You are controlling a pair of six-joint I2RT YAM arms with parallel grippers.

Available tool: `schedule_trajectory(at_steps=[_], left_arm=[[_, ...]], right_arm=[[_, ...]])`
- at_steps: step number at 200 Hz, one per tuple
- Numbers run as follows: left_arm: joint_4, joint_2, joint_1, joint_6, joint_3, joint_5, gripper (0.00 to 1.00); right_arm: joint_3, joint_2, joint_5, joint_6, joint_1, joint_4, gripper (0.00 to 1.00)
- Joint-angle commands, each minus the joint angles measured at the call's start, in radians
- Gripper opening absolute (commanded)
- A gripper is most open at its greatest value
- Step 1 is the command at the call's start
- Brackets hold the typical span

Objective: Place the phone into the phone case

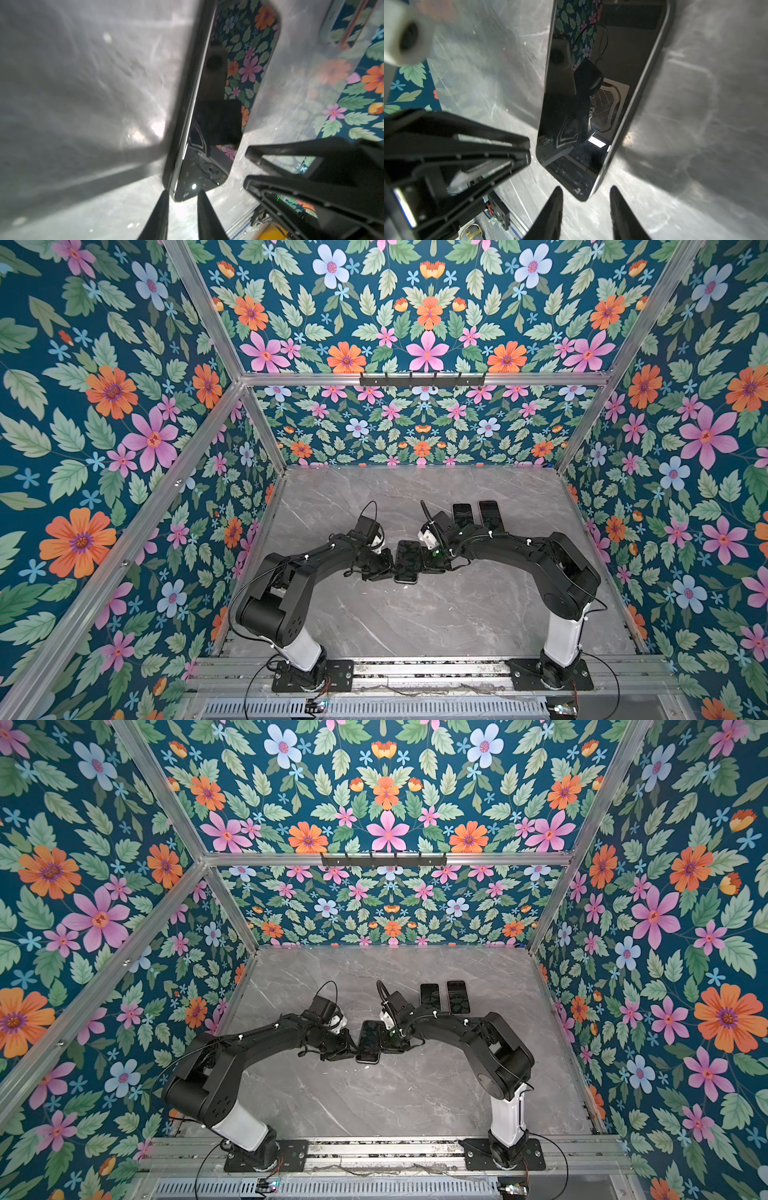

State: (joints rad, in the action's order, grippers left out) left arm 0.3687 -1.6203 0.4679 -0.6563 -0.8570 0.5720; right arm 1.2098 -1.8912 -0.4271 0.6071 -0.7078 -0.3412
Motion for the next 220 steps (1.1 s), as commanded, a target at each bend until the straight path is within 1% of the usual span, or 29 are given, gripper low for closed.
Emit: schedule_trajectory(at_steps=[1, 47, 99, 185, 220], left_arm=[[0.026, -0.008, 0.012, -0.01, -0.013, -0.01, 0.26], [0.066, -0.044, 0.032, 0.02, -0.052, -0.059, 0.24], [0.068, -0.049, 0.035, 0.026, -0.042, -0.071, 0.22], [0.07, -0.08, 0.038, 0.041, -0.046, -0.092, 0.08], [0.056, -0.093, 0.038, 0.04, -0.035, -0.092, 0.07]], right_arm=[[0.008, 0.001, 0.026, 0.021, 0.001, -0.017, 0.4], [0.01, 0.001, 0.021, 0.02, 0.0, -0.009, 0.4], [0.006, 0.001, 0.011, 0.02, 0.0, -0.001, 0.4], [-0.009, -0.012, -0.03, 0.04, -0.011, 0.047, 0.4], [-0.002, -0.028, -0.036, 0.045, -0.027, 0.056, 0.39]])
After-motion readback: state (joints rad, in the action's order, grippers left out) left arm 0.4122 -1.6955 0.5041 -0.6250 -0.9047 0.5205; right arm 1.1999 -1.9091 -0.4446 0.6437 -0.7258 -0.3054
